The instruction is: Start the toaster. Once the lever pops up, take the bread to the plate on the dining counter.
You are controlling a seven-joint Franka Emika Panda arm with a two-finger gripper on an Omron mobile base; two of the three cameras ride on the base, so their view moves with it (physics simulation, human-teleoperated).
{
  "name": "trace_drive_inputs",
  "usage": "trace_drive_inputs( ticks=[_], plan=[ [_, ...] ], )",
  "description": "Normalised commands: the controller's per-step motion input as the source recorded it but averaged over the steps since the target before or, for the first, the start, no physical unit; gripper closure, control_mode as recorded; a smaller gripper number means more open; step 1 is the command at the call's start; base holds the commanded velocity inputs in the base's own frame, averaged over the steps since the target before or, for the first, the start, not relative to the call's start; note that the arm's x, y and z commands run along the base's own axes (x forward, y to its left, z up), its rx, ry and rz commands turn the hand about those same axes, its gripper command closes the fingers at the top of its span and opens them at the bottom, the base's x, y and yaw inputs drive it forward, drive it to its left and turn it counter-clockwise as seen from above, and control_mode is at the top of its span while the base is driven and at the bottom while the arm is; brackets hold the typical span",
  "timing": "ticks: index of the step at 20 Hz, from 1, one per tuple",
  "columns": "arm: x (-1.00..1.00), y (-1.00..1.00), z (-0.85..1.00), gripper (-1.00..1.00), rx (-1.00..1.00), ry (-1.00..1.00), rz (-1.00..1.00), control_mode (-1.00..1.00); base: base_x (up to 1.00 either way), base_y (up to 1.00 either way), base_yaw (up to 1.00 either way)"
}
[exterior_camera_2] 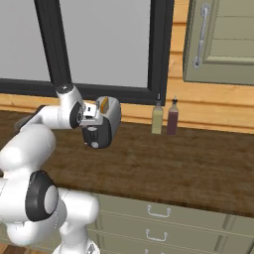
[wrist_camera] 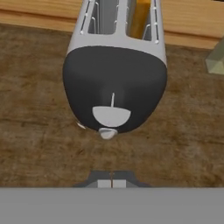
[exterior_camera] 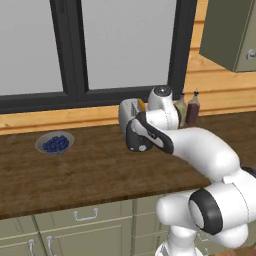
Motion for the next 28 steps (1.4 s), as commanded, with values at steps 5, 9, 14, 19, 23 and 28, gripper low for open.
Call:
trace_drive_inputs(
  ticks=[5, 9, 14, 19, 23, 28],
  plan=[
    [0.30, 0.05, -0.15, 1.00, 0.00, 0.00, 0.00, -1.00, 0.00, 0.00, 0.00],
    [0.29, 0.01, -0.17, 1.00, 0.00, 0.00, 0.00, -1.00, 0.00, 0.00, 0.00],
    [0.23, 0.00, -0.22, 1.00, 0.00, 0.00, 0.00, -1.00, 0.00, 0.00, 0.00],
    [0.26, 0.00, -0.21, 1.00, 0.00, 0.00, 0.00, -1.00, 0.00, 0.00, 0.00],
    [0.27, 0.00, -0.21, 1.00, 0.00, 0.00, 0.00, -1.00, 0.00, 0.00, 0.00],
    [0.22, 0.00, -0.33, 1.00, 0.00, 0.00, 0.00, -1.00, 0.00, 0.00, 0.00]
  ],
)
